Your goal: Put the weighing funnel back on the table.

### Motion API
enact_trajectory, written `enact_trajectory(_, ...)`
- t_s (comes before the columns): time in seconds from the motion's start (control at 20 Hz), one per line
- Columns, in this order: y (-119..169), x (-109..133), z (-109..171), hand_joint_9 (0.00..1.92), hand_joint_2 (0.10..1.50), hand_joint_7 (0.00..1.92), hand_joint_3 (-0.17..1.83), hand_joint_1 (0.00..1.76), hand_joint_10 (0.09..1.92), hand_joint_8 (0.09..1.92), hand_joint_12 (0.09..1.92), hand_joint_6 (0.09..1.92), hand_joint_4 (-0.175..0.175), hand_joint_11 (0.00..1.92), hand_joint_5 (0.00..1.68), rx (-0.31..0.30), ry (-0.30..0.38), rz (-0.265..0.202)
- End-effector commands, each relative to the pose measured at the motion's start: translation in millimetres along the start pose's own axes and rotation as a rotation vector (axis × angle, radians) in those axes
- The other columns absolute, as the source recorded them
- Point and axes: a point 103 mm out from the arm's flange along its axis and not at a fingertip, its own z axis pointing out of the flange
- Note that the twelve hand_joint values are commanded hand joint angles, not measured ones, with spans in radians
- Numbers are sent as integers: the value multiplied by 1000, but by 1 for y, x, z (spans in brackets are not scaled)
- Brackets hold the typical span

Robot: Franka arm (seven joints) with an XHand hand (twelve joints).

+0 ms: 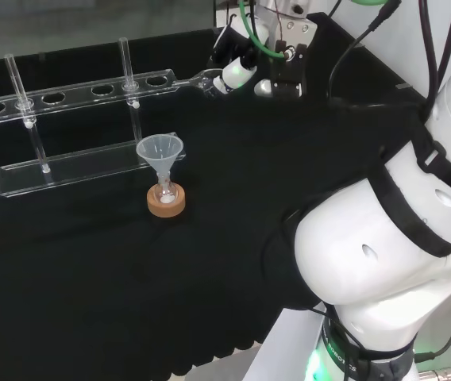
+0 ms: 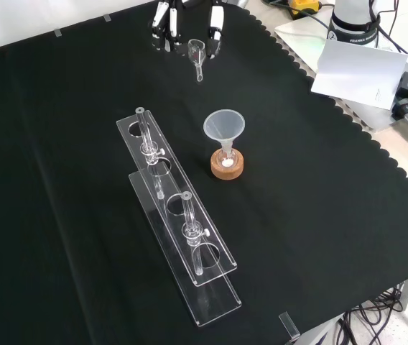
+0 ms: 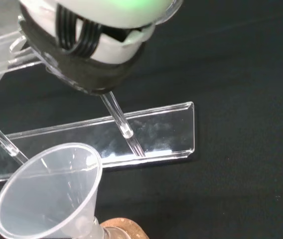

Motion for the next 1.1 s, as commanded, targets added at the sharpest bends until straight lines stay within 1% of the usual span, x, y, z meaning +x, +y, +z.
enact_trajectory(0.05, -3, -11, -5, 1012, 671, 547, 546, 1146, 297, 692, 990, 369, 175, 885, 1409, -16, 34, 14)
enact_trajectory(0.1, -3, -11, -6, 1012, 671, 547, 546, 1146, 297, 692, 990, 369, 175, 885, 1409, -19, 35, 19)
enact_trajectory(0.3, -2, -25, -12, 1013, 671, 548, 546, 1146, 296, 692, 988, 369, 175, 886, 1409, -39, 44, 37)
enact_trajectory(0.45, 1, -41, -19, 1013, 671, 548, 546, 1146, 295, 692, 988, 369, 175, 886, 1409, -50, 47, 56)
enact_trajectory(0.6, 7, -58, -23, 1014, 671, 549, 546, 1146, 295, 692, 987, 368, 175, 886, 1409, -54, 67, 72)
enact_trajectory(0.75, 16, -71, -26, 1014, 671, 549, 546, 1146, 294, 691, 986, 368, 175, 887, 1409, -50, 86, 73)
enact_trajectory(0.8, 19, -80, -28, 1014, 671, 549, 546, 1146, 294, 691, 986, 368, 175, 887, 1409, -50, 91, 75)
enact_trajectory(1.0, 35, -98, -26, 1014, 671, 550, 546, 1146, 294, 691, 986, 368, 175, 887, 1409, -41, 86, 100)
enact_trajectory(1.1, 43, -108, -24, 1015, 671, 551, 546, 1146, 293, 691, 985, 368, 175, 888, 1409, -35, 85, 103)
